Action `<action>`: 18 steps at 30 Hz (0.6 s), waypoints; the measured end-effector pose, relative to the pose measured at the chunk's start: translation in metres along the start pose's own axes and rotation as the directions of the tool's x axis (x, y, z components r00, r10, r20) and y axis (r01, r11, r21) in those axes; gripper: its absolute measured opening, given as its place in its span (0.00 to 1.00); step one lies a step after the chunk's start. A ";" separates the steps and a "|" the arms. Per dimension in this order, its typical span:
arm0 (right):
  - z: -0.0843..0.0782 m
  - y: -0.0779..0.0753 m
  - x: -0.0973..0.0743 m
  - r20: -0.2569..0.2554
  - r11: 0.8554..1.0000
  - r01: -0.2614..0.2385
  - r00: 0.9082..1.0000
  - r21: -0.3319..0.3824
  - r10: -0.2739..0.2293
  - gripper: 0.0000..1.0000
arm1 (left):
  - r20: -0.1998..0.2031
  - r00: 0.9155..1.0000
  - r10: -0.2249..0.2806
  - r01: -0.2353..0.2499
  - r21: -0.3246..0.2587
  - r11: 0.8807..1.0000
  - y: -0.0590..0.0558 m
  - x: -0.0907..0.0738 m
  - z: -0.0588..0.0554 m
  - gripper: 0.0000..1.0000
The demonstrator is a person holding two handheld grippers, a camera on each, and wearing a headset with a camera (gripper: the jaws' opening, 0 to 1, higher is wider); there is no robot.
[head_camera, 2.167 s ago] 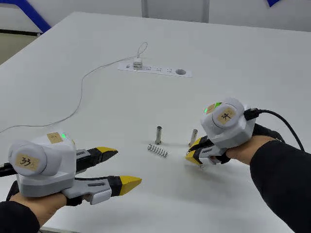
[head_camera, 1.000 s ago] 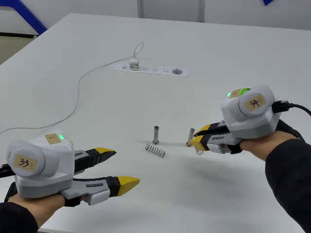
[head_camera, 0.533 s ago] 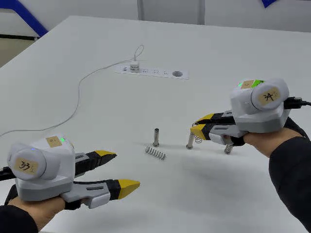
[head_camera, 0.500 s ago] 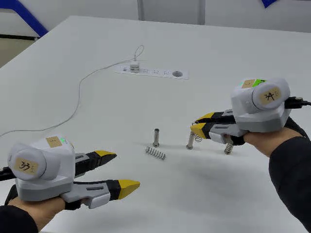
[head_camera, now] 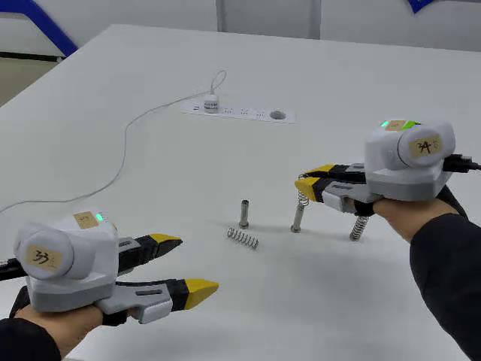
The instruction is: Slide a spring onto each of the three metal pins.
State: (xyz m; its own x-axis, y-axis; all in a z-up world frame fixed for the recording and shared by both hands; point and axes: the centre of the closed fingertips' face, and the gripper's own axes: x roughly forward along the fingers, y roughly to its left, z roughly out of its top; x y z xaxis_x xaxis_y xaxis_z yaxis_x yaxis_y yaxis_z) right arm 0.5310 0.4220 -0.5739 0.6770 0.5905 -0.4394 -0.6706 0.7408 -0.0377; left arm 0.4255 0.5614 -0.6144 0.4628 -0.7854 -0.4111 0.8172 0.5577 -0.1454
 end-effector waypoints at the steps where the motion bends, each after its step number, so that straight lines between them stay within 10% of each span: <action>1: -0.001 -0.001 0.001 0.000 1.000 0.001 1.000 0.002 -0.001 0.12 | 0.000 1.000 0.000 0.000 0.000 1.000 0.000 0.000 0.000 0.57; 18: -0.012 -0.007 0.008 0.028 0.996 0.013 0.999 0.086 -0.015 0.12 | -0.002 1.000 0.003 -0.003 -0.008 1.000 0.002 0.000 -0.001 0.57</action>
State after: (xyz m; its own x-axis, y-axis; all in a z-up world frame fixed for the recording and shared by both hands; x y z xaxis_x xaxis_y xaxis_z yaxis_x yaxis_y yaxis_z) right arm 0.5370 0.4177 -0.5879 0.6954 0.5879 -0.4134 -0.6334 0.7731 0.0340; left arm 0.4265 0.5624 -0.6159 0.4649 -0.7831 -0.4131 0.8131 0.5622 -0.1508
